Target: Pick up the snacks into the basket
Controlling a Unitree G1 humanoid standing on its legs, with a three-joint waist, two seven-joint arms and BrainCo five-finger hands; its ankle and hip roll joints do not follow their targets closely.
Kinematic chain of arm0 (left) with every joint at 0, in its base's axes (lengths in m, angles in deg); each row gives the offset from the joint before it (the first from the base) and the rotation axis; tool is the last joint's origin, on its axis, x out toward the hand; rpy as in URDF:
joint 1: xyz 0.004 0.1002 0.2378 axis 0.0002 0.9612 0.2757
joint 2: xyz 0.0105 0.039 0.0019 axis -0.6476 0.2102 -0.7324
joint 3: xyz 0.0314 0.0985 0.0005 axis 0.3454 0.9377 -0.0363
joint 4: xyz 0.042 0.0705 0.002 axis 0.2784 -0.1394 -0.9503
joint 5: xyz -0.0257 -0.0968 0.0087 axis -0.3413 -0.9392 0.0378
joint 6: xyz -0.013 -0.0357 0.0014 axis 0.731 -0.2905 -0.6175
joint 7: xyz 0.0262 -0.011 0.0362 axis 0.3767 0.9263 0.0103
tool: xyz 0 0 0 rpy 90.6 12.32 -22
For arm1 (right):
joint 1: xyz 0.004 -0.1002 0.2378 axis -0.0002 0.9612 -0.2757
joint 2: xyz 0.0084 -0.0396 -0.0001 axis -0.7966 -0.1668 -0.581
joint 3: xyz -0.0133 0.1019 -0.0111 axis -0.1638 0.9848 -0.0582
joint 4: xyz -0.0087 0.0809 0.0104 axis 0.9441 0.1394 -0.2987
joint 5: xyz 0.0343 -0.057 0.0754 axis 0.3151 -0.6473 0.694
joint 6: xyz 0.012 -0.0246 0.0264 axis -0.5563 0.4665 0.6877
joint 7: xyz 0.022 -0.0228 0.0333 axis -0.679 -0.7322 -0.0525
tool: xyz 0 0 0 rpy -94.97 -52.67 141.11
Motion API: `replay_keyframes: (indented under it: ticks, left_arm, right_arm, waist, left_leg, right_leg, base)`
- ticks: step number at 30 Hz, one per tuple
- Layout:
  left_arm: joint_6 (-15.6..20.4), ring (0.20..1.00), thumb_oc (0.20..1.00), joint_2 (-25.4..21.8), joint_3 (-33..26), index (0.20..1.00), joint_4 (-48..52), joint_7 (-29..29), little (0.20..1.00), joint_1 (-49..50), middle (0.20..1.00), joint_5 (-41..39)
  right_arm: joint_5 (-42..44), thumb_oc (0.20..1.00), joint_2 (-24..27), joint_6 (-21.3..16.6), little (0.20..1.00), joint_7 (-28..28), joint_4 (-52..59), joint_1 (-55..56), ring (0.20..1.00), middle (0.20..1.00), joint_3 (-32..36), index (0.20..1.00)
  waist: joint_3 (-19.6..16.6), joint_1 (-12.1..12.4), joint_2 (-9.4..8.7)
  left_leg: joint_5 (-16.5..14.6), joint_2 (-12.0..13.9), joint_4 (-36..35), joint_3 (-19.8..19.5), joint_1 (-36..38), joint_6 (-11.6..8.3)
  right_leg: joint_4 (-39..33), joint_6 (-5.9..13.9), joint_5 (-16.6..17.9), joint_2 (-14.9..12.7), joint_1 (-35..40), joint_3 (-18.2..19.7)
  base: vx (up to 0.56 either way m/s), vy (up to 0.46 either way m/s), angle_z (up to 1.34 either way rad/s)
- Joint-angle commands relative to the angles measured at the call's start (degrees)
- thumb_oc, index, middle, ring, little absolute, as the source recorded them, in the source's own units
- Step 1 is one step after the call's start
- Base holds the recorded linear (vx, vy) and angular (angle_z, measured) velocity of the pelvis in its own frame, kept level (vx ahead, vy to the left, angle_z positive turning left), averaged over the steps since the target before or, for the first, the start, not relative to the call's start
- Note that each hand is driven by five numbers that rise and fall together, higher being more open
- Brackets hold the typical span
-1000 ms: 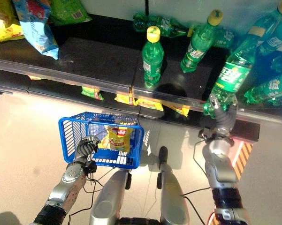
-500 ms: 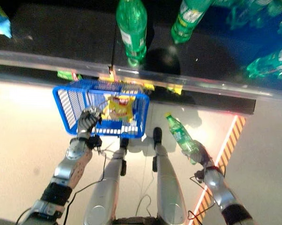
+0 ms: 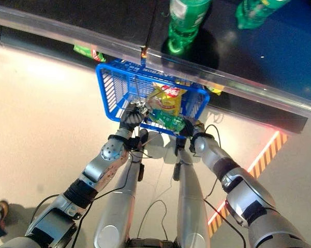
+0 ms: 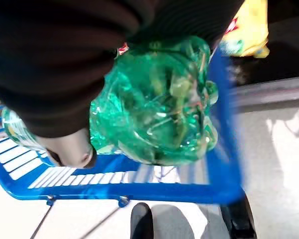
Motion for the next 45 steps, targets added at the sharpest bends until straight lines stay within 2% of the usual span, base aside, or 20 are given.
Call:
replay_keyframes:
  ticks: [1,9,11,13,15,17,18,26,32,34,36,37,39,41,42,45]
  left_arm:
    - [5.99,0.200,0.200,3.71,0.70,0.200,10.79,0.81,0.200,-4.18,0.200,0.05]
    - [5.70,0.200,0.200,5.94,3.85,0.200,10.67,0.67,0.200,-4.70,0.200,-3.87]
    - [5.72,0.200,0.200,6.47,5.86,0.200,11.75,0.85,0.200,-5.80,0.200,-6.30]
    - [5.81,0.200,0.200,6.30,6.34,0.200,12.60,1.00,0.200,-5.80,0.200,-6.84]
    - [5.59,0.200,0.200,5.95,7.41,0.200,16.05,1.97,0.200,-5.47,0.200,-7.73]
    - [5.43,0.200,0.200,5.66,7.75,0.200,16.89,2.45,0.200,-5.23,0.200,-7.96]
    - [5.33,0.200,0.200,5.68,8.32,0.200,17.78,2.99,0.200,-5.11,0.200,-8.64]
    - [5.01,0.200,0.200,5.76,8.74,0.200,19.59,3.45,0.200,-5.95,0.200,-10.32]
    - [4.73,0.200,0.200,6.01,7.49,0.200,18.77,2.98,0.200,-5.35,0.200,-9.76]
    - [4.71,0.200,0.200,5.83,6.41,0.200,17.95,2.67,0.200,-4.47,0.200,-9.49]
    - [4.32,0.200,0.200,5.00,4.46,0.200,16.00,2.61,0.200,-2.57,0.200,-8.91]
    - [4.32,0.200,0.200,4.99,4.47,0.200,16.01,2.61,0.200,-2.53,0.200,-8.91]
    - [3.93,0.200,0.200,3.70,1.60,0.200,13.37,3.05,0.200,0.94,0.200,-7.51]
    - [3.83,0.200,0.200,3.49,0.66,0.200,12.20,3.25,0.200,2.53,0.200,-7.13]
    - [3.80,0.200,0.200,2.76,-2.71,0.200,8.39,3.78,0.200,6.34,0.200,-6.40]
    - [3.32,0.200,0.200,-0.49,-8.90,0.200,2.62,4.93,0.200,12.57,0.200,-3.85]
  right_arm:
    - [3.04,0.200,1.55,-0.30,0.200,-2.61,1.64,-1.08,0.200,0.200,0.16,0.200]
    - [9.32,0.200,-1.90,1.26,0.200,-4.98,-6.23,-11.85,0.200,0.200,1.51,0.200]
    - [13.16,0.200,-3.47,2.15,0.200,-6.35,-11.79,-17.13,0.200,0.200,3.11,0.200]
    - [13.40,0.200,-3.33,2.19,0.200,-6.45,-12.72,-18.64,0.200,0.200,2.68,0.200]
    - [15.56,0.200,-2.81,2.26,0.200,-7.74,-13.92,-21.46,0.200,0.200,4.03,0.200]
    - [14.88,0.200,-2.31,2.43,0.200,-7.80,-14.57,-22.64,0.200,0.200,3.26,0.200]
    - [15.64,1.000,-1.86,2.70,1.000,-8.05,-15.77,-23.31,1.000,1.000,4.04,1.000]
    - [14.67,1.000,-1.05,3.54,1.000,-6.79,-17.98,-23.82,1.000,1.000,2.89,1.000]
    - [15.12,1.000,-1.15,3.70,1.000,-5.91,-17.77,-20.53,1.000,1.000,3.76,1.000]
    - [14.92,1.000,-1.16,3.72,1.000,-5.93,-17.27,-17.85,1.000,1.000,4.47,1.000]
    - [13.58,1.000,-1.59,3.70,1.000,-5.29,-15.77,-11.42,1.000,1.000,4.94,1.000]
    - [13.58,1.000,-1.60,3.71,1.000,-5.30,-15.75,-11.37,1.000,1.000,4.94,1.000]
    - [12.52,1.000,-2.23,3.59,1.000,-4.57,-13.52,-2.63,1.000,1.000,6.43,1.000]
    - [12.03,1.000,-2.29,3.51,1.000,-4.35,-12.93,0.29,1.000,1.000,7.11,1.000]
    - [10.54,1.000,-2.82,3.23,1.000,-3.84,-11.76,8.37,1.000,1.000,9.17,1.000]
    - [7.46,1.000,-0.65,3.24,1.000,-3.42,-10.84,19.46,1.000,1.000,14.19,1.000]
  waist:
    - [-1.77,-0.13,4.45]
    - [-1.77,1.95,5.84]
    - [-1.77,3.15,7.32]
    - [-1.77,3.67,7.86]
    - [-1.77,4.85,9.27]
    - [-1.77,5.17,9.69]
    - [-1.77,5.70,10.20]
    - [-1.77,6.51,10.62]
    - [-1.77,5.89,10.10]
    - [-1.77,5.46,9.54]
    - [-1.77,4.41,7.98]
    - [-1.77,4.41,7.98]
    - [-1.77,3.05,6.11]
    - [-1.77,2.74,5.60]
    - [-1.77,2.09,4.25]
    - [-1.77,1.42,2.70]
  left_leg:
    - [0.63,-3.69,1.44,1.33,-4.77,2.48]
    - [0.65,-4.26,1.35,0.84,-6.55,2.97]
    - [0.64,-4.76,1.44,0.56,-7.42,3.18]
    - [0.76,-4.86,1.29,0.49,-7.68,3.19]
    - [1.19,-5.22,0.47,0.00,-8.03,3.16]
    - [1.42,-5.34,0.09,-0.21,-8.02,3.08]
    - [1.63,-5.51,-0.43,-0.48,-7.88,3.04]
    - [2.03,-5.97,-1.31,-0.95,-7.23,2.89]
    - [1.79,-6.03,-1.53,-0.75,-6.04,2.90]
    - [1.67,-5.85,-1.67,-0.59,-5.21,2.91]
    - [1.51,-5.58,-2.24,-0.19,-2.92,2.88]
    - [1.52,-5.58,-2.28,-0.19,-2.86,2.88]
    - [1.57,-5.18,-3.98,0.33,1.07,2.66]
    - [1.65,-5.09,-4.76,0.35,2.90,2.55]
    - [1.36,-4.78,-6.25,0.57,8.28,2.40]
    - [-0.29,-4.77,-6.62,1.09,16.19,2.84]
  right_leg:
    - [-1.58,4.65,0.66,-0.64,-0.93,-1.24]
    - [-1.59,4.76,0.77,-1.12,-2.65,-1.96]
    - [-1.49,4.92,0.74,-1.46,-3.41,-2.36]
    - [-1.51,4.94,0.80,-1.56,-3.64,-2.58]
    - [-1.59,5.09,0.71,-1.79,-4.15,-2.91]
    - [-1.75,5.15,0.74,-1.95,-4.18,-3.17]
    - [-2.12,5.22,0.76,-2.14,-3.96,-3.45]
    - [-3.18,5.50,1.03,-2.69,-2.58,-4.04]
    - [-3.85,5.57,1.18,-2.83,-1.46,-4.00]
    - [-4.40,5.66,1.33,-2.83,-0.55,-3.79]
    - [-5.88,5.92,1.89,-2.91,2.10,-3.63]
    - [-5.92,5.92,1.90,-2.91,2.16,-3.62]
    - [-8.59,6.40,2.77,-3.03,6.73,-3.43]
    - [-9.82,6.68,3.16,-3.16,8.87,-3.52]
    - [-12.11,7.26,3.65,-3.42,14.72,-3.70]
    - [-14.05,7.86,3.80,-3.90,23.28,-3.06]
  base:
    - [0.00,-0.001,0.11]
    - [0.01,0.008,0.05]
    - [0.02,0.028,0.06]
    - [0.00,0.012,0.07]
    - [0.01,0.013,0.08]
    - [0.01,0.008,0.20]
    - [0.02,0.012,0.26]
    - [0.01,0.017,0.07]
    - [0.01,0.038,0.02]
    - [0.00,0.051,0.01]
    - [0.00,0.045,0.00]
    - [0.00,0.056,-0.01]
    - [0.00,0.054,-0.01]
    - [0.01,0.020,-0.03]
    - [0.05,0.058,-0.11]
    - [0.07,0.091,-0.23]
